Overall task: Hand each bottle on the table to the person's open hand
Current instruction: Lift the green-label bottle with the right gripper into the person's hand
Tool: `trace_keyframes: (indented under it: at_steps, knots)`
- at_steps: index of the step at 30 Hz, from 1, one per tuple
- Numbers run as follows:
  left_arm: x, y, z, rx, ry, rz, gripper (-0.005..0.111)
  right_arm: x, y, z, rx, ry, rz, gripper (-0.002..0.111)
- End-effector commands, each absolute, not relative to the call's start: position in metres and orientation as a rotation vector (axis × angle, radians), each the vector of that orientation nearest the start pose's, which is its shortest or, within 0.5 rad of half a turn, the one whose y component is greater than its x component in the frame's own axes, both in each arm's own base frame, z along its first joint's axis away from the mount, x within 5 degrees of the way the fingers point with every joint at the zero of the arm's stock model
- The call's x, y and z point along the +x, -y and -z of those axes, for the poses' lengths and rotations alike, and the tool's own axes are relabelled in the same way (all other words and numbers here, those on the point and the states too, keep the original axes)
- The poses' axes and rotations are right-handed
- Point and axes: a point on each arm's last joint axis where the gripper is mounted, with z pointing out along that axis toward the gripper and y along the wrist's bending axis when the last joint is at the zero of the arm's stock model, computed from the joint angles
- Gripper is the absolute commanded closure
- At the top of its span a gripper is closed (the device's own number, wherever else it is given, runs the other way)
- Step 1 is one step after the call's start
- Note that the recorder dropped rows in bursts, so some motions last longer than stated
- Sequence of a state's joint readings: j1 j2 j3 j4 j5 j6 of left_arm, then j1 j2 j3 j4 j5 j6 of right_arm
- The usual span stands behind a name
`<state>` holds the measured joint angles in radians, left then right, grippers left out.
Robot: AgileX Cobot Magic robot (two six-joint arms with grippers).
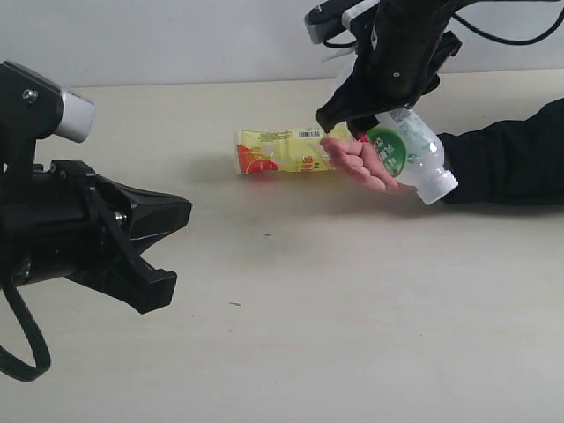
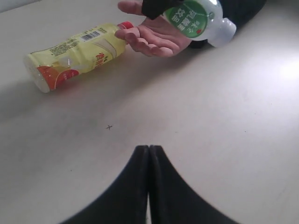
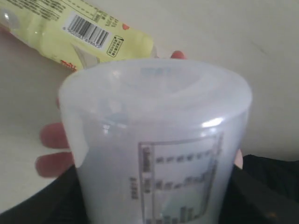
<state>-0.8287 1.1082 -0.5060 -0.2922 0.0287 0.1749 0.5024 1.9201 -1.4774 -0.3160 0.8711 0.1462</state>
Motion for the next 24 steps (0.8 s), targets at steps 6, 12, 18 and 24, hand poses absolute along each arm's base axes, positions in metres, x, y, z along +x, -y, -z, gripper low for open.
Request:
trace_keyframes:
  at_steps: [6,12,18,24]
  knots:
    - [0.144,0.158,-0.241,0.764,-2.025,0.560,0.106,0.381,-0.179,-0.202,-0.674,-2.607,0.294,0.107]
    - [0.144,0.158,-0.241,0.764,-2.025,0.560,0.106,0.386,-0.176,-0.205,-0.635,-2.555,0.365,0.093]
    - [0.144,0.158,-0.241,0.764,-2.025,0.560,0.106,0.389,-0.179,-0.206,-0.642,-2.511,0.321,0.081]
    - [0.144,0.158,-0.241,0.764,-2.025,0.560,0.106,0.391,-0.181,-0.207,-0.645,-2.493,0.305,0.058]
